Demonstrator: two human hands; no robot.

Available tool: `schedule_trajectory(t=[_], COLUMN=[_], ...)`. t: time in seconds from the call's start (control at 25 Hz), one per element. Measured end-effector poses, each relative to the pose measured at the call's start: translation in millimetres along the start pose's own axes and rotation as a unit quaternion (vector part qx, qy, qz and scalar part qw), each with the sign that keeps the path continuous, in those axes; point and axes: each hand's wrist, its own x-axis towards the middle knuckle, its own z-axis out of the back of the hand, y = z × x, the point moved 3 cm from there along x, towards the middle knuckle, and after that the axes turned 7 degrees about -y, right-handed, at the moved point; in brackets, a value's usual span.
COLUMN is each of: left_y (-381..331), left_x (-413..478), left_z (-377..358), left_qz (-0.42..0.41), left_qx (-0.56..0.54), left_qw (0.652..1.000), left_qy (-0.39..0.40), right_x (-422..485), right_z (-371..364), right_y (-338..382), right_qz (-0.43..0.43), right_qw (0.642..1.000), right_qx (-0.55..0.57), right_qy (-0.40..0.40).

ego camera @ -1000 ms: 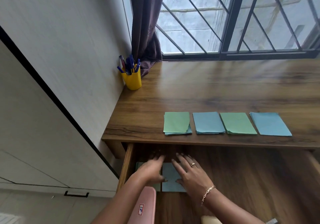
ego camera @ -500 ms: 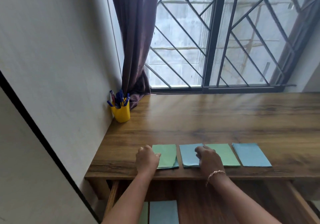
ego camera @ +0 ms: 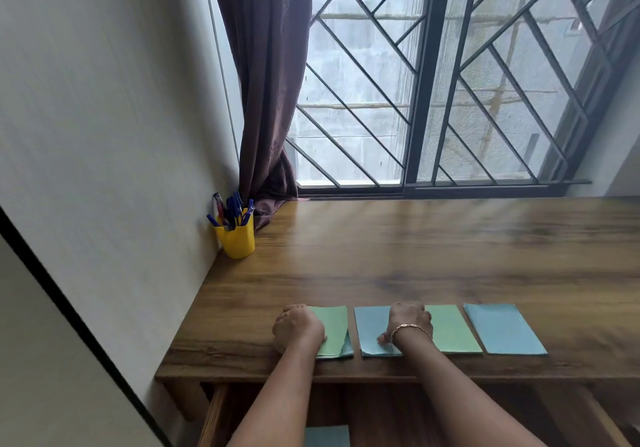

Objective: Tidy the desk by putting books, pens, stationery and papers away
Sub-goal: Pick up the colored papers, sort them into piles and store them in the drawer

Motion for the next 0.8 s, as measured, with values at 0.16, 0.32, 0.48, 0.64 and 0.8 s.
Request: schedule_trajectory(t=[0.16,0.32,0.48,0.64,0.8], left_y=[-2.1,-0.8,-3.2,-4.7,-5.5], left_x=[-3.6,-3.4,-7.2,-12.9,-11.4], left_z=[-0.3,0.5,-0.6,8.2,8.9], left_qz=[0.001,-0.004,-0.007,-0.049,-0.085], left_qx=[0.005,0.007,-0.057,0.000,0.003], left_qw=[1.000,1.000,0.998,0.999,0.996], left_qy=[0.007,0.024,0.013,0.008,-0.011], right_x=[0.8,2.4,3.4,0.9,0.6], right_z=[1.4,-1.3,-10.8,-12.2,-9.7], right_y=[6.4,10.5,12.1,11.1,9.4], right_qz=[-0.036,-0.059,-0.036,-0.020,-0.035], right_qw=[0.999,0.995,0.989,0.993,0.985], right_qx=[0.011,0.081,0.140,0.115,0.168], right_qy=[0.029,0.023,0.023,0.022,0.026])
